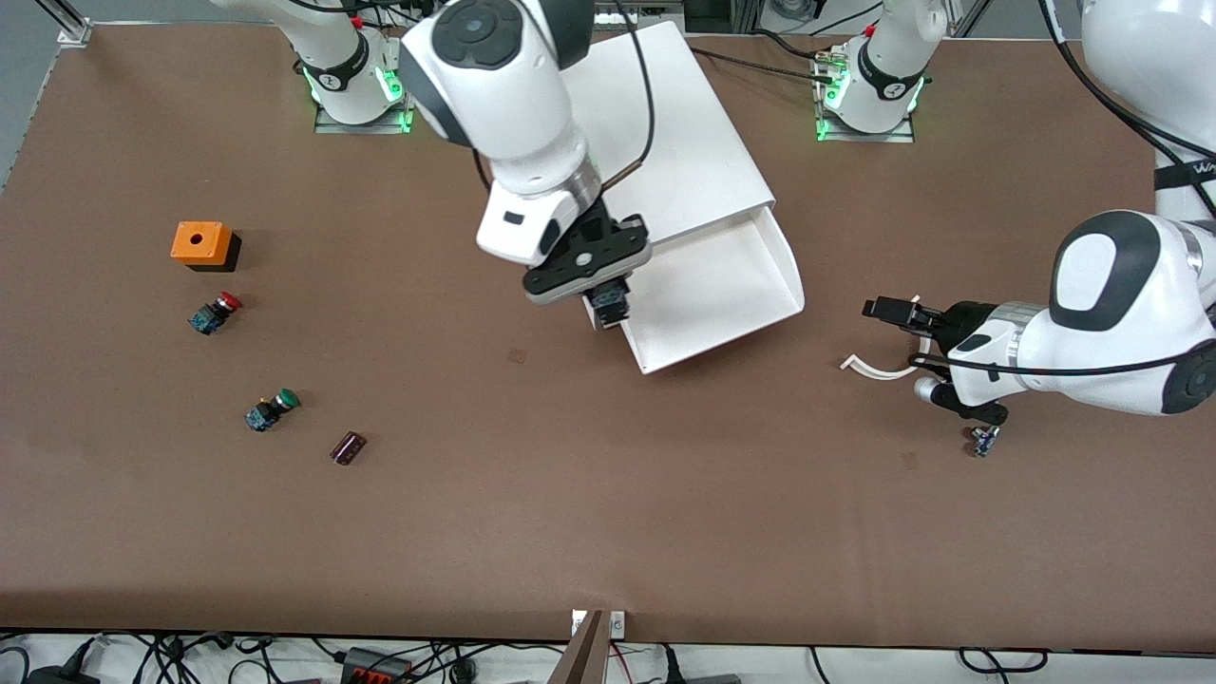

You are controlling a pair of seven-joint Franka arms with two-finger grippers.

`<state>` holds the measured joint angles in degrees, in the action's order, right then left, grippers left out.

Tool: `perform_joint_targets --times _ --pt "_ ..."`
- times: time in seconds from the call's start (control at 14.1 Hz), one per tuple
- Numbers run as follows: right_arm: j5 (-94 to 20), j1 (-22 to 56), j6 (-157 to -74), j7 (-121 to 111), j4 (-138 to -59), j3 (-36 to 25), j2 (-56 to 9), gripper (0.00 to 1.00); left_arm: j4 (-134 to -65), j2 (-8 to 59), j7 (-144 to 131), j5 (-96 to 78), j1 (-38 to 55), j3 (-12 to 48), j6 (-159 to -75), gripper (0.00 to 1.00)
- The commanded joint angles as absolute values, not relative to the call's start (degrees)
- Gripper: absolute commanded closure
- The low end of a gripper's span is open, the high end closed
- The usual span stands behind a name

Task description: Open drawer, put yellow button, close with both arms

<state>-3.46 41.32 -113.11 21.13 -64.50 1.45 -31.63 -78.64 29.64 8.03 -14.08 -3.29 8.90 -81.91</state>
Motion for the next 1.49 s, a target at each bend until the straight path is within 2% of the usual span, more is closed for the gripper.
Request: perform_joint_targets --times 0.0,0.28,0.5,0.78,1.13,1.42 --pt "-3.5 44.0 -112.6 22.3 -60.3 0.6 -34.6 1.00 -76.0 29.8 4.7 -6.3 -1.4 9.0 -81.7 0.00" --pt "-3.4 46.2 -114.6 22.4 -59.7 0.5 -38.4 1.00 -70.3 31.8 2.9 3.8 -1.5 8.2 -83.3 0.00" --pt "-0.9 48.5 -114.7 22.7 -59.6 -0.3 -41.0 1.00 -70.3 32.6 0.8 4.8 -1.8 8.2 -89.6 0.00" --pt "-0.4 49.2 -115.7 25.5 -56.1 -0.2 -43.7 1.00 -70.3 33.2 0.9 4.0 -2.7 8.3 -89.9 0.00" --pt "-0.5 50.5 -120.1 28.7 -56.1 0.1 -45.5 1.00 -70.3 32.9 0.8 1.5 -2.8 8.8 -89.8 0.00" --pt "-0.6 51.0 -120.1 28.7 -56.1 0.1 -46.2 1.00 -70.4 33.0 0.8 0.9 -2.7 8.8 -89.8 0.00"
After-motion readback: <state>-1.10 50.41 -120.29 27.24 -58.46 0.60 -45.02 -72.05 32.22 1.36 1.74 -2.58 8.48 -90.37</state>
